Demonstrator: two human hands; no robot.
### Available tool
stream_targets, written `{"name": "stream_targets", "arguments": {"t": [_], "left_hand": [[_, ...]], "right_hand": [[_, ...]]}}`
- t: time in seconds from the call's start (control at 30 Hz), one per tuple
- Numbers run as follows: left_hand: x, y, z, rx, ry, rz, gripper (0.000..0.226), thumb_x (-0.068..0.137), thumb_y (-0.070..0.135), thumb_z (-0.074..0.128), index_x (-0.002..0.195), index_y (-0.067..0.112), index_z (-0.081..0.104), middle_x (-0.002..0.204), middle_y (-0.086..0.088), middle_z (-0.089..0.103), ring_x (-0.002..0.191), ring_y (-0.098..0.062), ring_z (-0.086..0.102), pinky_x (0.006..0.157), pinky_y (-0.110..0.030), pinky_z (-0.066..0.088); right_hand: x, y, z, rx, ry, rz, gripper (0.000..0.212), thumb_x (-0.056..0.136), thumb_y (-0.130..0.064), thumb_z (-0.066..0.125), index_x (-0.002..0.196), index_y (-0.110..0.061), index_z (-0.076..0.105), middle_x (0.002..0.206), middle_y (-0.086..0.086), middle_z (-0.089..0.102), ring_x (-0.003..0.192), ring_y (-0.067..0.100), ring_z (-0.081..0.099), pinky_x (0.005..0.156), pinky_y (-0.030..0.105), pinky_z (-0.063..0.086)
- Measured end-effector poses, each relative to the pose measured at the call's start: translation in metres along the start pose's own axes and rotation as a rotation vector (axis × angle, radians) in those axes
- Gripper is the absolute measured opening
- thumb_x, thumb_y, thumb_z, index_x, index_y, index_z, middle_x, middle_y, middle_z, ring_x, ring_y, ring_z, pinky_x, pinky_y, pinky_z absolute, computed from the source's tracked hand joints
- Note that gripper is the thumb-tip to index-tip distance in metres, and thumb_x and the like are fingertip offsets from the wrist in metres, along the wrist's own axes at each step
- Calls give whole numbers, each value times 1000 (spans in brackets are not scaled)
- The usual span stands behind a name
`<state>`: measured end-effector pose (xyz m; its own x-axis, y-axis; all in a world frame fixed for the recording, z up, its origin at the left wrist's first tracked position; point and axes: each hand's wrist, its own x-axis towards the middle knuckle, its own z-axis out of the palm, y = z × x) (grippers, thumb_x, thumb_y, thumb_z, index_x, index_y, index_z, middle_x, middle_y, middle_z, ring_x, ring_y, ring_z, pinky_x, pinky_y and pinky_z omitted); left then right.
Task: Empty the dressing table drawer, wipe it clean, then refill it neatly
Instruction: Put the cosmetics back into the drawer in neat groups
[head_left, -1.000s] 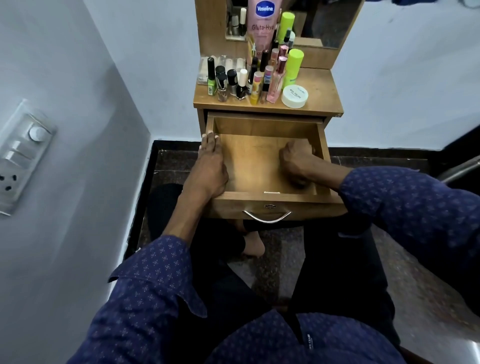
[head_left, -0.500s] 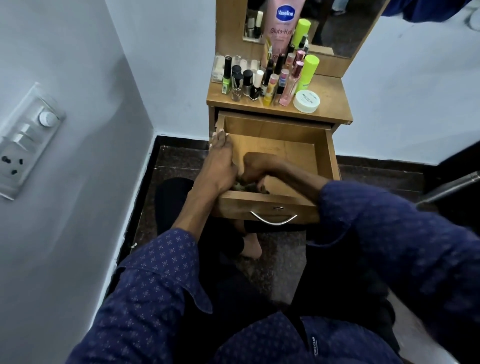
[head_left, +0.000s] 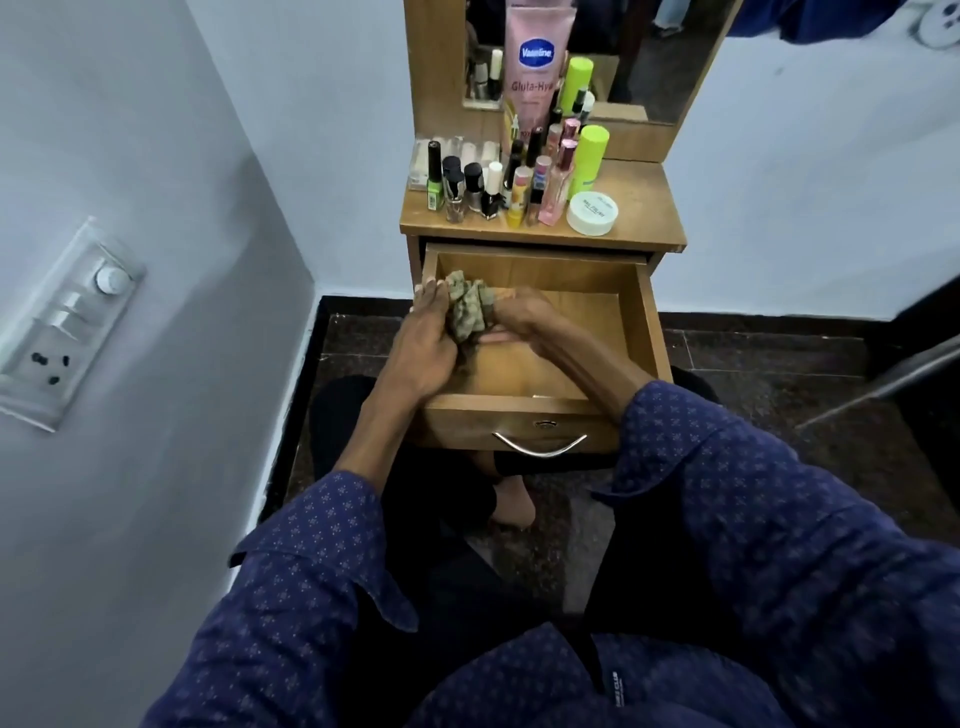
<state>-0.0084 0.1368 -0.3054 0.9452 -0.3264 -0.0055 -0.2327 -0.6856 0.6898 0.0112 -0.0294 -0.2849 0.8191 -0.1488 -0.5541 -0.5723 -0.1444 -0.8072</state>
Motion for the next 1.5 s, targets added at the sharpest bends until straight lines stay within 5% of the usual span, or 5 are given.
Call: {"name": "stream_targets", "arguments": {"t": [0.13,0.57,0.87,1.23,1.5], "left_hand": [[-1,0,1,14,-20,20,64,106,1,36,166,0,12,175,-16,7,163,-24,2,131,-31,2],[15,100,25,149,200,239,70,104,13,54,167,15,22,155,-11,44,137,-27,46,111,-44,46],[78,143,-13,205,417,372,37,101,17,55,138,15,54,128,-4,54,115,-19,55,91,-38,55],[180,161,-64,-38,461,101,47,94,27,72,132,15,48,131,-4,59,113,-18,61,88,-36,58],[224,167,-70,-82,410,24,54,81,26,88,124,10,60,116,0,67,100,-15,67,71,-20,53]], "right_hand": [[-3,-6,-52,-288,88,-197,33,99,-20,70,107,12,73,86,14,75,63,9,66,54,19,55],[-45,-19,-207,-195,291,-587,56,92,-57,69,81,-2,78,79,21,75,69,18,66,68,38,52],[6,-97,-249,-503,599,-706,31,92,-21,59,64,-6,59,62,15,58,62,24,55,58,37,40],[44,-100,-232,-928,348,-705,78,83,-11,62,141,-62,51,143,1,64,121,30,60,83,45,59],[34,-118,-225,-914,464,-770,46,88,-1,52,131,-12,66,131,11,65,121,34,56,94,47,52]]}}
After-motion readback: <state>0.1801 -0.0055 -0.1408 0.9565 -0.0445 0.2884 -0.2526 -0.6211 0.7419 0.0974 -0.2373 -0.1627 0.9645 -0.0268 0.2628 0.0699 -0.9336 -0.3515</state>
